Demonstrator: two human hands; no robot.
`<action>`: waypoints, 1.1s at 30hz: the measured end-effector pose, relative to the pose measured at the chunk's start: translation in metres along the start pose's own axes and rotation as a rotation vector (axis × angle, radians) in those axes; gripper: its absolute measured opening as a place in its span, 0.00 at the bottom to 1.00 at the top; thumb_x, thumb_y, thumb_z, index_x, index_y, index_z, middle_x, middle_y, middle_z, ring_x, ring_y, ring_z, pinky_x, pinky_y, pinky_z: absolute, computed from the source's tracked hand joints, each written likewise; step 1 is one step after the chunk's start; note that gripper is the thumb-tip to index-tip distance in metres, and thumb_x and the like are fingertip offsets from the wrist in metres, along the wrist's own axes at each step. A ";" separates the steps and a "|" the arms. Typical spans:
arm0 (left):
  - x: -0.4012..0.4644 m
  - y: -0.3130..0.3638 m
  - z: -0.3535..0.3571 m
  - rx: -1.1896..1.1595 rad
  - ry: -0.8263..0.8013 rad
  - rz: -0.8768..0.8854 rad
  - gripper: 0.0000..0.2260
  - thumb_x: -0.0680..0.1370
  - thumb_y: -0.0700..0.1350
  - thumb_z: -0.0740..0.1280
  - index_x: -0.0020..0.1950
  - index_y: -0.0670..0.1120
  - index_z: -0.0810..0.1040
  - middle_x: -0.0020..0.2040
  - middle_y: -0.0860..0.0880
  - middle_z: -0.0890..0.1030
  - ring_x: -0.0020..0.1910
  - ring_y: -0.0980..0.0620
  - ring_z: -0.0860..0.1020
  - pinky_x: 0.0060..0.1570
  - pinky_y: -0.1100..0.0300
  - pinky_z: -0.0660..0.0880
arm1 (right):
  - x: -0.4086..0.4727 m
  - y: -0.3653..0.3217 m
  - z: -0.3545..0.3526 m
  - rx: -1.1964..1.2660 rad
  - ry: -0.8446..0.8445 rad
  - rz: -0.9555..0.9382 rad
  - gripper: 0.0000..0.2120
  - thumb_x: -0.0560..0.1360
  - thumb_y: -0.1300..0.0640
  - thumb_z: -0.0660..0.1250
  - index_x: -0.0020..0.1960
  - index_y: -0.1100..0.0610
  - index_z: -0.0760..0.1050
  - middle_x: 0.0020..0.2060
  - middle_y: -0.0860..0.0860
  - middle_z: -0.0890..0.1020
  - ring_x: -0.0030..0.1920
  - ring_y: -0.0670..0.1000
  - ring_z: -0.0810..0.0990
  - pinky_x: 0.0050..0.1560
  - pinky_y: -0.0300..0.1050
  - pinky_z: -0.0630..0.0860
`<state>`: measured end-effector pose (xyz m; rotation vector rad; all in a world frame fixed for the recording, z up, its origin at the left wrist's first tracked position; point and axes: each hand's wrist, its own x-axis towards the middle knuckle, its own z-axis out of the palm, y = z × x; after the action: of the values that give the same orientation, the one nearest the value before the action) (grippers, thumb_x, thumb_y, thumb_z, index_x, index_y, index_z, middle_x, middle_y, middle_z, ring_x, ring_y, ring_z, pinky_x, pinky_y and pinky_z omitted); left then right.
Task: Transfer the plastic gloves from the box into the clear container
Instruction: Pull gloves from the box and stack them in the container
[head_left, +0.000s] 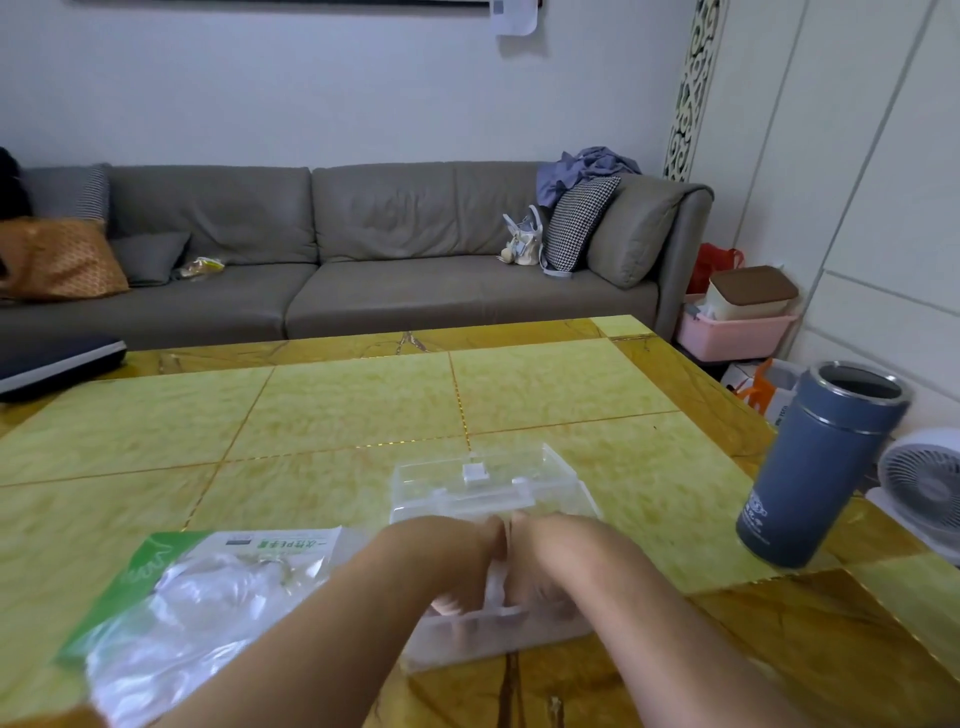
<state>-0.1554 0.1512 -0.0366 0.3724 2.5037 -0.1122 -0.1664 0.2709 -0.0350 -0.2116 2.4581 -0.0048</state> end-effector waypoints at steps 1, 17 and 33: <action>-0.001 -0.001 0.000 -0.002 0.008 0.013 0.38 0.78 0.37 0.69 0.81 0.50 0.51 0.54 0.44 0.77 0.47 0.44 0.77 0.49 0.51 0.78 | -0.001 0.000 0.000 -0.009 -0.005 -0.008 0.29 0.81 0.60 0.66 0.80 0.61 0.64 0.78 0.58 0.64 0.71 0.64 0.73 0.55 0.53 0.74; -0.112 -0.139 0.035 -1.022 0.964 -0.036 0.22 0.78 0.26 0.58 0.50 0.50 0.84 0.43 0.54 0.86 0.43 0.55 0.84 0.46 0.55 0.81 | -0.051 -0.038 0.002 0.056 0.753 -0.027 0.09 0.77 0.63 0.60 0.50 0.51 0.76 0.44 0.48 0.79 0.42 0.53 0.79 0.40 0.47 0.76; -0.109 -0.216 0.102 -1.123 0.858 -0.197 0.26 0.69 0.26 0.51 0.48 0.48 0.83 0.41 0.50 0.86 0.42 0.53 0.83 0.46 0.55 0.81 | -0.014 -0.188 0.068 -0.197 0.875 -0.864 0.08 0.70 0.58 0.74 0.47 0.47 0.81 0.40 0.46 0.79 0.46 0.51 0.76 0.49 0.49 0.78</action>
<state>-0.0766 -0.0983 -0.0581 -0.3859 2.8584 1.5924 -0.0852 0.0906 -0.0686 -1.6266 2.9624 -0.2799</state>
